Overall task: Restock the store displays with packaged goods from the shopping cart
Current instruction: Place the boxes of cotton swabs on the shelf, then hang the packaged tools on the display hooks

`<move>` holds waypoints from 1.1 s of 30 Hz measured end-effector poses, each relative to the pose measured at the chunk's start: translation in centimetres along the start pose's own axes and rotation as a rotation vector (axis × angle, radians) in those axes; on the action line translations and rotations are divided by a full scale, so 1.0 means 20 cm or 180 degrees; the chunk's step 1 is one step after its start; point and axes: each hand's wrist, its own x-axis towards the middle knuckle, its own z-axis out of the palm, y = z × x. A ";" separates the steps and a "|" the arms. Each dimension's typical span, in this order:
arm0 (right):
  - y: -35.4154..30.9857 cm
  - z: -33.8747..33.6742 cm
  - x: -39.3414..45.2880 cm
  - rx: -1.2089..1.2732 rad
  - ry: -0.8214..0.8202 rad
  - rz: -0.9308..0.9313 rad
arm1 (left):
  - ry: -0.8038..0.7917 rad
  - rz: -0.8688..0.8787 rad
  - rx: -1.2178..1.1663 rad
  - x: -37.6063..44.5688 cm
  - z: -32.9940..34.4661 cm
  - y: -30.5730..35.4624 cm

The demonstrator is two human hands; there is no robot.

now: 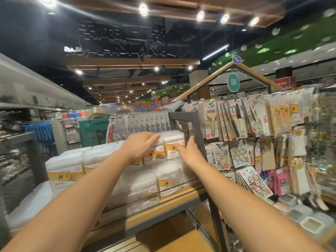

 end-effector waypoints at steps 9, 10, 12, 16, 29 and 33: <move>0.39 -0.40 -0.53 0.0795 0.0453 0.0478 | 0.0189 0.1434 -0.0536 -0.05 0.20 0.50; 0.49 -0.48 -0.61 0.0762 0.0519 0.0652 | 0.0068 0.1565 -0.0585 -0.07 0.27 0.61; 0.65 -0.65 -0.75 0.0692 0.0515 0.0887 | -0.0309 0.1722 -0.0671 -0.10 0.41 0.82; 0.94 -1.07 -1.06 0.0335 0.0525 0.1296 | -0.1101 0.1932 -0.0903 -0.17 0.73 1.26; 1.95 -2.14 -1.92 -0.0269 0.0667 0.3030 | -0.2874 0.1639 -0.1855 -0.42 1.77 2.45; 2.27 -2.19 -2.11 -0.0294 0.0427 0.3467 | -0.3476 0.1319 -0.2005 -0.58 2.15 2.65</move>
